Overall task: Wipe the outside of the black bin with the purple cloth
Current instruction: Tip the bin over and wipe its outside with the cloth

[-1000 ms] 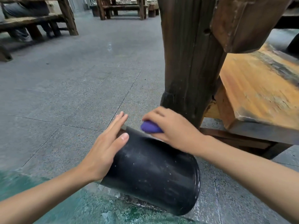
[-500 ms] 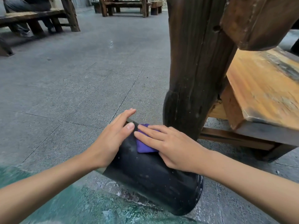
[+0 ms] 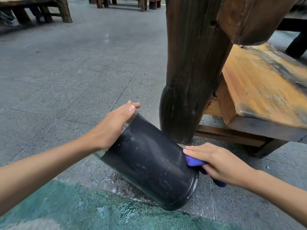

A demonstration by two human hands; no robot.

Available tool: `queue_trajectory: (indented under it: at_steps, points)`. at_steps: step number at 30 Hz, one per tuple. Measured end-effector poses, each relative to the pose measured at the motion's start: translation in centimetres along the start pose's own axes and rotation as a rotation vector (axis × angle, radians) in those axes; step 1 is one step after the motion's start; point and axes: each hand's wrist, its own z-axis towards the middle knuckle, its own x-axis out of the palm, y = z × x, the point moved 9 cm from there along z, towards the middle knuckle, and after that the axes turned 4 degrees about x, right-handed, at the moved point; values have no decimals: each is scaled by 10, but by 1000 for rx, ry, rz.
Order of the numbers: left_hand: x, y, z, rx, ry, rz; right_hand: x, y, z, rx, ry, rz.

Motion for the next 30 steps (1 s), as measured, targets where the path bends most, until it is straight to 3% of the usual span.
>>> queue_trajectory:
  at_steps: [8,15,22,30]
  points:
    - [21,-25,14,42,5,32,-80,41,64,86,-334,204]
    - [19,-38,17,88,-114,-46,-82,123,92,-212,-345,69]
    - [6,-21,20,-13,-121,-63,-40,83,44,-256,-262,-79]
    - [6,-12,30,-64,-59,-92,-25,31,-4,-199,-330,-103]
